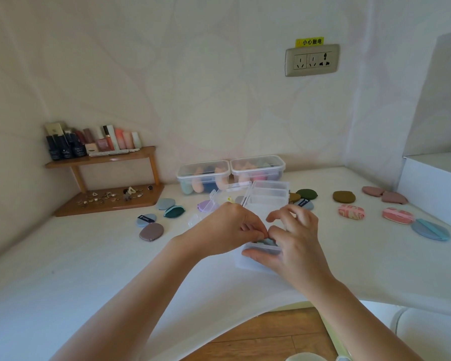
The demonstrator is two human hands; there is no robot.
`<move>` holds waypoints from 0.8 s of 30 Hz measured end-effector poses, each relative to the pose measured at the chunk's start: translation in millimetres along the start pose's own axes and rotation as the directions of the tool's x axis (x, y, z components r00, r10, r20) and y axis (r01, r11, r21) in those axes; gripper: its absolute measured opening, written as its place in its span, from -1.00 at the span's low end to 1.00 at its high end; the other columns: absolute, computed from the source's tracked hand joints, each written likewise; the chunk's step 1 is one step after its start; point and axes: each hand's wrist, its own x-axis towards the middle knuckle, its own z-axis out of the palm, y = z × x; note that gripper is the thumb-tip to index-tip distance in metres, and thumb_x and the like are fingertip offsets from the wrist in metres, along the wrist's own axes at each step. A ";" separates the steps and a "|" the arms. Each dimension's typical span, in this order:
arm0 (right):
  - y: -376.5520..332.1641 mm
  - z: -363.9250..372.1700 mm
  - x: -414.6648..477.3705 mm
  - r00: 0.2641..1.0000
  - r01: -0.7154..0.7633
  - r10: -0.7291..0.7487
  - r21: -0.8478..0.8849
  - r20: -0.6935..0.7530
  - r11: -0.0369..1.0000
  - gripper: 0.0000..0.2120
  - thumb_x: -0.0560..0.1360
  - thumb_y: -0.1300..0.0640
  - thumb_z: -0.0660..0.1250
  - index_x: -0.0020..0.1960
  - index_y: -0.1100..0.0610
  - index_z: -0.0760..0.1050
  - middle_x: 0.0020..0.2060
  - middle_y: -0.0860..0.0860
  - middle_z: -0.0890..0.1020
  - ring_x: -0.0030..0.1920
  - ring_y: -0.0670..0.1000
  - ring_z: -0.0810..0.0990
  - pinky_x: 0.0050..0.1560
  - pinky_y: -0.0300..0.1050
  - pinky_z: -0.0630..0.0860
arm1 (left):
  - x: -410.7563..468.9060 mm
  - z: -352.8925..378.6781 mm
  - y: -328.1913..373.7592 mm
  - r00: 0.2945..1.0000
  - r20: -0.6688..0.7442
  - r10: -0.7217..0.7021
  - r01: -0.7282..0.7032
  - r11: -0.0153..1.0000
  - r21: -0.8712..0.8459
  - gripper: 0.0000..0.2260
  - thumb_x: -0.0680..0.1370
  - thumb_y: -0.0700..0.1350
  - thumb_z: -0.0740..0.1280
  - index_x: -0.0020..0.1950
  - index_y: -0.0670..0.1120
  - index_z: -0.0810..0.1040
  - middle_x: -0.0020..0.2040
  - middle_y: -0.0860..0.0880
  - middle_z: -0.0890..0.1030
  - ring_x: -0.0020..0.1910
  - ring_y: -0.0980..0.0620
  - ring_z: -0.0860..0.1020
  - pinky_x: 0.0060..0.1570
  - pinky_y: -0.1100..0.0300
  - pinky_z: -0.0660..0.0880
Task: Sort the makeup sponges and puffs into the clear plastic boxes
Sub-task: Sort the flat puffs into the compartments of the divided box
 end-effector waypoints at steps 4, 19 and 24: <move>1.3 1.6 0.1 1.000 0.008 -0.008 0.009 -0.002 1.000 -0.38 0.38 -0.43 0.20 -0.34 0.12 0.60 -0.12 -0.02 0.60 0.06 0.07 0.48 0.11 -0.01 0.29 | -1.6 -13.0 -6.0 0.983 -0.146 -0.108 0.082 0.982 -0.171 -0.89 0.52 -0.14 0.36 -0.05 -0.11 0.68 -0.22 0.02 0.69 -0.27 0.18 0.63 -0.08 0.25 0.59; 1.5 1.9 1.3 0.996 -0.018 0.006 0.135 0.089 0.991 -0.48 0.38 -0.40 0.23 -0.17 0.09 0.44 -0.03 -0.01 0.47 0.06 0.03 0.42 0.13 -0.15 0.26 | 16.8 -69.8 -186.1 0.539 -0.368 -0.758 0.783 0.611 -0.112 -0.70 0.54 -0.17 0.27 0.23 -0.26 0.51 0.14 -0.21 0.57 0.12 -0.19 0.53 0.04 0.07 0.47; 1.2 3.8 -0.8 0.994 -0.026 0.009 0.158 0.107 0.987 -0.48 0.39 -0.40 0.22 -0.18 0.10 0.43 -0.03 -0.02 0.47 0.07 0.02 0.43 0.13 -0.16 0.26 | 23.3 -65.9 -192.4 0.445 -0.403 -0.800 0.852 0.517 -0.084 -0.74 0.50 -0.10 0.32 -0.07 -0.32 0.48 -0.27 -0.17 0.48 -0.22 -0.17 0.53 -0.33 0.13 0.41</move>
